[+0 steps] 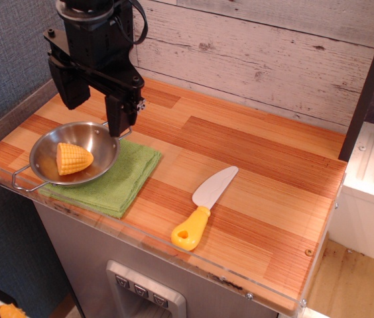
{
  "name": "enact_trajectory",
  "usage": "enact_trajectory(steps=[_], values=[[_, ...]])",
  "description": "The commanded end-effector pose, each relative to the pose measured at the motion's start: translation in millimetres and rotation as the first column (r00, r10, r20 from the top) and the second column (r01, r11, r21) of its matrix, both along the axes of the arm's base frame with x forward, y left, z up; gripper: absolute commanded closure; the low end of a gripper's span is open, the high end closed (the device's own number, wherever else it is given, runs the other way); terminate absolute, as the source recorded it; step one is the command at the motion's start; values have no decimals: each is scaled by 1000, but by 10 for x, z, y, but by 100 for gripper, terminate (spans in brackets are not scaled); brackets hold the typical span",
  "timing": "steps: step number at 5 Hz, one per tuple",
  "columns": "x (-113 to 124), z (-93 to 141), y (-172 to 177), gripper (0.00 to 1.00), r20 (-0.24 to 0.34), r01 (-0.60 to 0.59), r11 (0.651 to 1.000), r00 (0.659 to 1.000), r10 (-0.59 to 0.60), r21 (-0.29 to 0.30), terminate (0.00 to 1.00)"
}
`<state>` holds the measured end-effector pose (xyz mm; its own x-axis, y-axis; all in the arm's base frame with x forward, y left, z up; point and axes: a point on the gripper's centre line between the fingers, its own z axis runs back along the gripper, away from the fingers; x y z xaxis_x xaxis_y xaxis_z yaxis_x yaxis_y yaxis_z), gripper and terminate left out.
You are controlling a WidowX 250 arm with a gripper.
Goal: Put the orange semisphere directly left of silver bowl.
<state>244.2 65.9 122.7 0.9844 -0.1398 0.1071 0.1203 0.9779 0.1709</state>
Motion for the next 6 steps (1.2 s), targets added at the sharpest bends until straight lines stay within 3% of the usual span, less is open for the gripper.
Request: enact_trajectory(steps=[1, 2, 4, 6], values=[[0, 0, 0, 0, 0, 0, 1000, 1000, 0, 0, 0], [8, -41, 107, 0, 6, -19, 1000, 1000, 19, -13, 0], [-33, -162, 566, 0, -17, -96, 994, 995, 97, 49, 0], [13, -636, 695, 0, -77, -80, 996, 994, 83, 45, 0]])
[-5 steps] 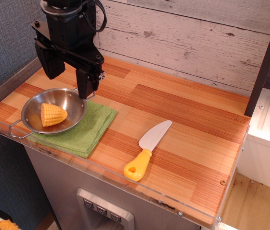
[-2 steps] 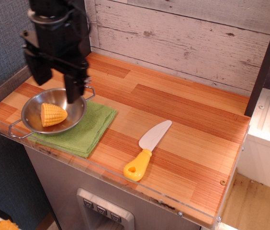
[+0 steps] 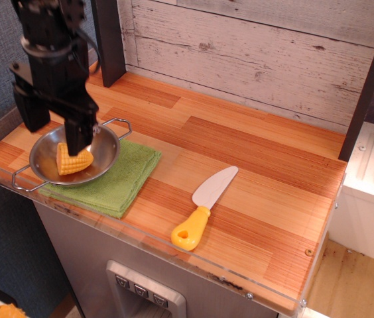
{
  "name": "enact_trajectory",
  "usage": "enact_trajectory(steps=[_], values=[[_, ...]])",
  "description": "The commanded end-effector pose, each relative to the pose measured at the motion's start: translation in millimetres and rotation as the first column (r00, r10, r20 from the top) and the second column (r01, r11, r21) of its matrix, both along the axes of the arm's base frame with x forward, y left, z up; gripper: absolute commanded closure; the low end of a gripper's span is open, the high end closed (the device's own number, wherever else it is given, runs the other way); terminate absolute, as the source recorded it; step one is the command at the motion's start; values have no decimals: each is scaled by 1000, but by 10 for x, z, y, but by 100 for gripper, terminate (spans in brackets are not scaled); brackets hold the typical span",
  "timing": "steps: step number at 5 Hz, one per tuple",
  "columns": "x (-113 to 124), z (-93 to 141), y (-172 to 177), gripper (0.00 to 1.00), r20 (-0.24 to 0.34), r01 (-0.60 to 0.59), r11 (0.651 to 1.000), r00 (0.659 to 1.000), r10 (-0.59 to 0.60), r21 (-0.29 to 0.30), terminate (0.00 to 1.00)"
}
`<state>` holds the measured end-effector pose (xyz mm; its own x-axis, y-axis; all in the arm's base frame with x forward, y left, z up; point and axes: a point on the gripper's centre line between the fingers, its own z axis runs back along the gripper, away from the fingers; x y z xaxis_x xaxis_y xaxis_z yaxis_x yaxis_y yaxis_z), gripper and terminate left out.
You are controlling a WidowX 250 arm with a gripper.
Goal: Put the orange semisphere directly left of silver bowl.
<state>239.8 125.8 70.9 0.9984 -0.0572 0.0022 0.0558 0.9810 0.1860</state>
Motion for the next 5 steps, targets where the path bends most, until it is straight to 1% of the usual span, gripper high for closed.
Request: enact_trajectory(steps=[1, 2, 3, 4, 5], values=[[99, -272, 139, 0, 28, -6, 1000, 1000, 6, 14, 0], [134, -309, 164, 0, 39, -9, 1000, 999, 8, 26, 0], [136, -347, 153, 0, 31, -10, 1000, 999, 9, 24, 0], [139, -335, 126, 100, 50, -8, 1000, 999, 7, 18, 0], [158, -294, 96, 100, 73, 14, 1000, 997, -14, -4, 0]])
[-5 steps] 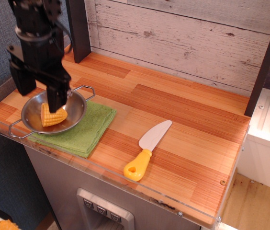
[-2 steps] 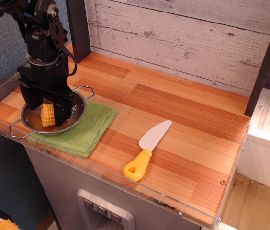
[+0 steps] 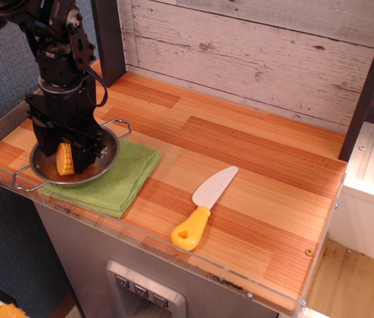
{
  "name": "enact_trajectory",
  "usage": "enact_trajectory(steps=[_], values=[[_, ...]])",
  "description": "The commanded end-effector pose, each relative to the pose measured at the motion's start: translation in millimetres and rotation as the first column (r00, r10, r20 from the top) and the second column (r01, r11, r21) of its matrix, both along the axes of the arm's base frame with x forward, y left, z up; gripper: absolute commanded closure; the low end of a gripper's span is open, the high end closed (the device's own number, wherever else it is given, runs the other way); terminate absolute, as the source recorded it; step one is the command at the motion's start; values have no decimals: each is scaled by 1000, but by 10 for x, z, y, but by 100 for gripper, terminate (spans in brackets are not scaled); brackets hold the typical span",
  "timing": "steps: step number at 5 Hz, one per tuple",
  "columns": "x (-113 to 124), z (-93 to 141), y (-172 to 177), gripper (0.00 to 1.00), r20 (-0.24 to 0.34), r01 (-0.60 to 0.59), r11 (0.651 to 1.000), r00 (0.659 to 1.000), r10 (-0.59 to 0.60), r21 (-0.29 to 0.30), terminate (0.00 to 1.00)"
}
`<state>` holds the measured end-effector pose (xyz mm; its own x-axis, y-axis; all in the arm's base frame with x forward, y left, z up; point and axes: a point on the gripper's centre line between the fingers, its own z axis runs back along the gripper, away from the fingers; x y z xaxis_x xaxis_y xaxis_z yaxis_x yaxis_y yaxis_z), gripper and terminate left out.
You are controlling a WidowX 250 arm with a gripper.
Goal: Put the orange semisphere directly left of silver bowl.
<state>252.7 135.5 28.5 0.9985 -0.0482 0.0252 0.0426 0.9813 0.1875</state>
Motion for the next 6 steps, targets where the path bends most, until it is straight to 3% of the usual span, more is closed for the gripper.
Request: enact_trajectory(steps=[1, 2, 3, 4, 5, 6], values=[[18, 456, 75, 100, 166, 23, 1000, 986, -22, -6, 0], [-156, 717, 372, 100, 220, -76, 996, 973, 65, 39, 0], [-295, 703, 658, 100, 184, -203, 976, 965, 186, 76, 0], [-234, 518, 822, 100, 131, -264, 961, 959, 252, 85, 0], [9, 366, 835, 100, 121, -259, 964, 960, 251, 60, 0], [103, 275, 768, 100, 93, -236, 970, 969, 230, 58, 0]])
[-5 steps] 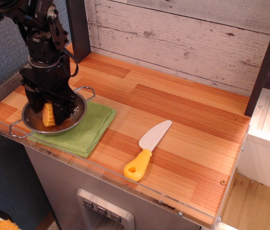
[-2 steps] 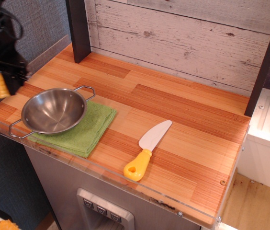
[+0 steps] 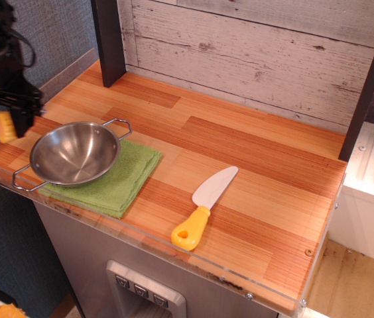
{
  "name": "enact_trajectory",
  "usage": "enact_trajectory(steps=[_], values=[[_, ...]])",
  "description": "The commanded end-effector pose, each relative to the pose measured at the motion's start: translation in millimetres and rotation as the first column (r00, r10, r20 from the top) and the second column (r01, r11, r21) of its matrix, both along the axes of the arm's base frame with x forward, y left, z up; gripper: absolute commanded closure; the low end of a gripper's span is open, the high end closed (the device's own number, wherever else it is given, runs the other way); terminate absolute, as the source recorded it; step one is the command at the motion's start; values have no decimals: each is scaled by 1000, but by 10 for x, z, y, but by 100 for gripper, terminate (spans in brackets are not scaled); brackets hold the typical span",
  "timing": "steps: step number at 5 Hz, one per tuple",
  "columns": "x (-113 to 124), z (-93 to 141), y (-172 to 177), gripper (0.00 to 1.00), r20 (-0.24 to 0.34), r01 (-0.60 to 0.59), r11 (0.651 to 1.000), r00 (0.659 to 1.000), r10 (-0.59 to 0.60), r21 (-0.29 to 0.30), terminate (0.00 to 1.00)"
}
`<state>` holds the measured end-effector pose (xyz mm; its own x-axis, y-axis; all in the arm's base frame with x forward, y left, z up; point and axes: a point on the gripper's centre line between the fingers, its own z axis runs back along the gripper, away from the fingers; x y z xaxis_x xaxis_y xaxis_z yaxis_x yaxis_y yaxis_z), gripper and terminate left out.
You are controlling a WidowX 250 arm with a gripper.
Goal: Put the orange semisphere directly left of silver bowl.
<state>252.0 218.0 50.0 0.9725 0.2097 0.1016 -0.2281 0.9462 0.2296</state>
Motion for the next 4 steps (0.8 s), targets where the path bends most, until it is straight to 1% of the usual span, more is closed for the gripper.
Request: enact_trajectory(steps=[1, 2, 3, 4], values=[[105, 20, -52, 0, -3, 16, 1000, 1000, -16, 16, 0], [101, 45, -31, 0, 1, 2, 1000, 1000, -2, 19, 0], [53, 150, -12, 0, 31, -15, 1000, 999, 14, 22, 0], [7, 432, -80, 0, 109, -31, 1000, 994, 31, -7, 0]])
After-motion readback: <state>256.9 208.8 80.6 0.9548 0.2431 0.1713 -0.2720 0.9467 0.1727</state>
